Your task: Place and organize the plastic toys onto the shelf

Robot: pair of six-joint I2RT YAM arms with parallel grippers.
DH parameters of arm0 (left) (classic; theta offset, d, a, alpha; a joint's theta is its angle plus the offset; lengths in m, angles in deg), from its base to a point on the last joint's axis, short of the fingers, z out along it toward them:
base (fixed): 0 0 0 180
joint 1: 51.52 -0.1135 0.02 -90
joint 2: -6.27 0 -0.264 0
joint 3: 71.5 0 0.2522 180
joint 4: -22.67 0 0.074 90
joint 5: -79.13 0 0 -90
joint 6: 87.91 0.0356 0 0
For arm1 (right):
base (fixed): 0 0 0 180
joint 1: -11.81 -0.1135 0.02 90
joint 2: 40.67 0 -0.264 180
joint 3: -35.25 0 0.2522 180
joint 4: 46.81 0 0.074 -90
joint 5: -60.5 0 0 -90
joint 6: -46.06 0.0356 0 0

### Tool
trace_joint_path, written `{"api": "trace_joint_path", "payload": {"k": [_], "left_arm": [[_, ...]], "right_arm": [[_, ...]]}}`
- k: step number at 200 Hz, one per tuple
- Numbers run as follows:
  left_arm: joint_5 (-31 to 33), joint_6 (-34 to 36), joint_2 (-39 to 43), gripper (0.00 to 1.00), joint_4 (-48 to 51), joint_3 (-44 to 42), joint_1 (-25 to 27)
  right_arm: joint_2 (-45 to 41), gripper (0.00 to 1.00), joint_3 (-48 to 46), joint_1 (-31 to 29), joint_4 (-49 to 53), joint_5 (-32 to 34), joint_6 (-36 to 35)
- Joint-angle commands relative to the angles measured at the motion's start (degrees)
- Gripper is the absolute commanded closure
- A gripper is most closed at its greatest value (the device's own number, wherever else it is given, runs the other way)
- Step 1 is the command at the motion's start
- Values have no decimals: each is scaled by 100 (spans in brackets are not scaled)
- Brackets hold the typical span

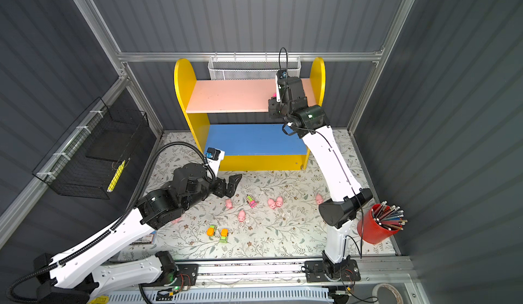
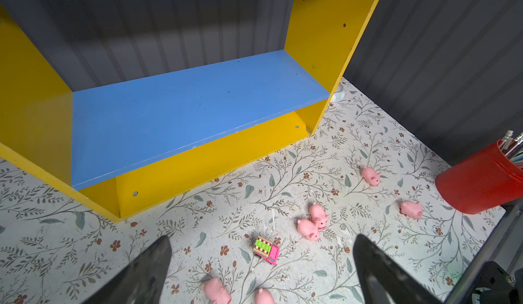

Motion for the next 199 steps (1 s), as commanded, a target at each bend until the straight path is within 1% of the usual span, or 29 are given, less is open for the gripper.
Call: {"api": "trace_joint_path", "payload": {"k": [1,46,122,199], "left_arm": [[94,133,-7,0,-29,82,34],[167,141,59,0,-33,33,36],[230,203,87,0,-18,-3,38],[344,238,151,0,53,-13,34]], "right_arm": [[91,68,188,60,2,-85,83],[236,68,354,101,55,-72,146],[328,68,351,117,38,45,218],[374,64,355,141,35,96,329]]}}
